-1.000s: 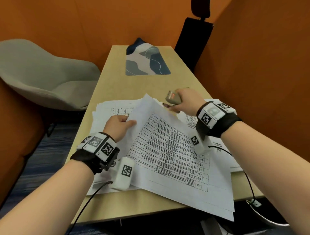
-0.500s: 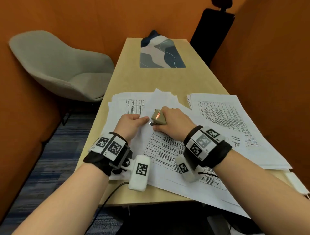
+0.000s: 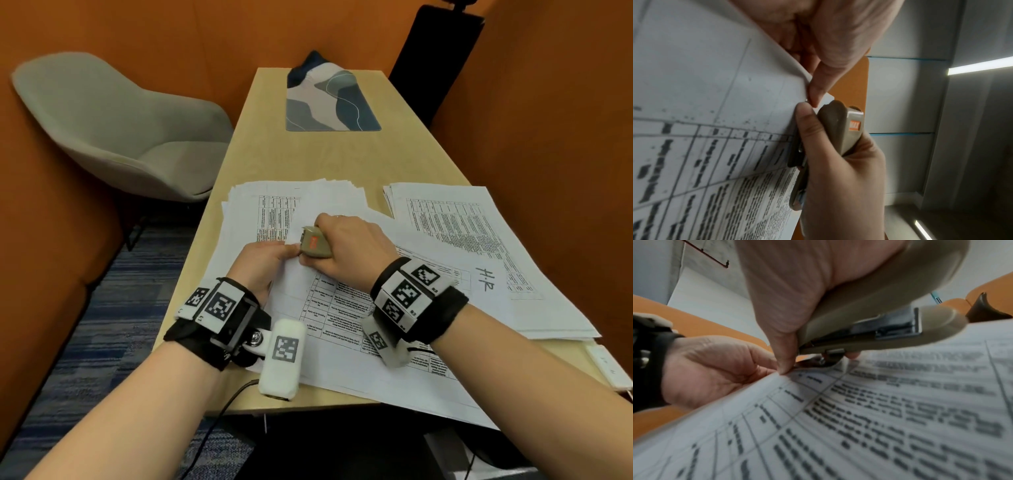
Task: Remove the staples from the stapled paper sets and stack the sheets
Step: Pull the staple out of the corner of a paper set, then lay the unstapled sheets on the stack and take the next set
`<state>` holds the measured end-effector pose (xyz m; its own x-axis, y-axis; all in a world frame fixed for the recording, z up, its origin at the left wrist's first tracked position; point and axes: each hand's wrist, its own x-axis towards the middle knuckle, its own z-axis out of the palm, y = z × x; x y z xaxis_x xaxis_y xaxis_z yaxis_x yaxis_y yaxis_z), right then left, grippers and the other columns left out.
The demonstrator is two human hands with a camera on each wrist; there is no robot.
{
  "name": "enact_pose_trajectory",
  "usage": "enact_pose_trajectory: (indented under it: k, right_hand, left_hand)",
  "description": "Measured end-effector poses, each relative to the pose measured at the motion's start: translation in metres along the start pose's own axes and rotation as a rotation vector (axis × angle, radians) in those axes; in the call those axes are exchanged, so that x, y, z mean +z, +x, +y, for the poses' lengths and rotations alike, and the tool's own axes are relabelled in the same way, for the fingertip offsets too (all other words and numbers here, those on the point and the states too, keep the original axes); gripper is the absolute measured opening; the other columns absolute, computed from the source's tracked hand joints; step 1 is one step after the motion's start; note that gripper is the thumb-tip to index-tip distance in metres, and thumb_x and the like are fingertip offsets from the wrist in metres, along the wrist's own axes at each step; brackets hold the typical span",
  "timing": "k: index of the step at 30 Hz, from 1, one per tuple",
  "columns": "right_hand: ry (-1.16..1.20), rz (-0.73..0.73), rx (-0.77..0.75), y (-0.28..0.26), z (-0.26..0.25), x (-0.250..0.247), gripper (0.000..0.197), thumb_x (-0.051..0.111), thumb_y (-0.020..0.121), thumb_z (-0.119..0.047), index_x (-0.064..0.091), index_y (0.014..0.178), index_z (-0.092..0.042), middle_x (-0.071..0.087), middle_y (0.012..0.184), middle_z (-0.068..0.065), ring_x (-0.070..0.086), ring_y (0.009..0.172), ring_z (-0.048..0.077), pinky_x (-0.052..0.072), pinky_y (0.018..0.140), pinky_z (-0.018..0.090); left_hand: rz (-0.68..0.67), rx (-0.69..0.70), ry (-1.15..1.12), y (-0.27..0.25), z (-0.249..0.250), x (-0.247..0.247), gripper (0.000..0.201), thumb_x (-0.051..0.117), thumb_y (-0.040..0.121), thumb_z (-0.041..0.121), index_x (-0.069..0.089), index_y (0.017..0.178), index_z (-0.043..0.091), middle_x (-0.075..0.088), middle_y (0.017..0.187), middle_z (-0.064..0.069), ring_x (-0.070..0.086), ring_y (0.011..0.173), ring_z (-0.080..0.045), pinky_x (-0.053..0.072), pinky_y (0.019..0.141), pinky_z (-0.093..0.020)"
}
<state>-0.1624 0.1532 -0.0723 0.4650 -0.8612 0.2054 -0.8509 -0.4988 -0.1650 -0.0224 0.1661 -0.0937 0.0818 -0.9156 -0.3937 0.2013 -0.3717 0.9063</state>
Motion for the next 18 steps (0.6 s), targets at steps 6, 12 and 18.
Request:
enact_pose_trajectory:
  k: [6, 12, 18]
  right_hand:
    - [-0.134, 0.135, -0.162, -0.009, -0.001, 0.002, 0.039, 0.075, 0.072, -0.039, 0.055, 0.086, -0.008, 0.062, 0.073, 0.007, 0.060, 0.060, 0.028, 0.026, 0.053, 0.024]
    - [0.079, 0.041, 0.085, -0.005, 0.003, 0.002, 0.040, 0.057, 0.085, -0.049, 0.048, 0.102, -0.015, 0.061, 0.099, 0.005, 0.057, 0.092, 0.026, 0.030, 0.065, 0.028]
    - [0.471, -0.128, 0.311, 0.008, 0.013, 0.006, 0.032, 0.072, 0.076, -0.042, 0.053, 0.082, -0.017, 0.056, 0.079, -0.002, 0.053, 0.075, 0.016, 0.038, 0.062, 0.027]
  left_hand:
    - [0.032, -0.072, -0.007, 0.001, -0.005, 0.000, 0.007, 0.058, 0.083, 0.001, 0.064, 0.078, 0.000, 0.065, 0.066, -0.011, 0.059, 0.059, -0.021, 0.048, 0.057, -0.026]
    - [-0.076, 0.027, 0.027, -0.003, -0.002, -0.003, 0.012, 0.053, 0.087, -0.003, 0.065, 0.084, 0.000, 0.069, 0.072, -0.013, 0.066, 0.062, -0.021, 0.056, 0.061, -0.028]
    - [-0.104, 0.198, 0.279, -0.009, -0.003, -0.003, 0.020, 0.059, 0.082, -0.009, 0.066, 0.099, -0.002, 0.068, 0.087, -0.013, 0.065, 0.078, -0.024, 0.054, 0.078, -0.032]
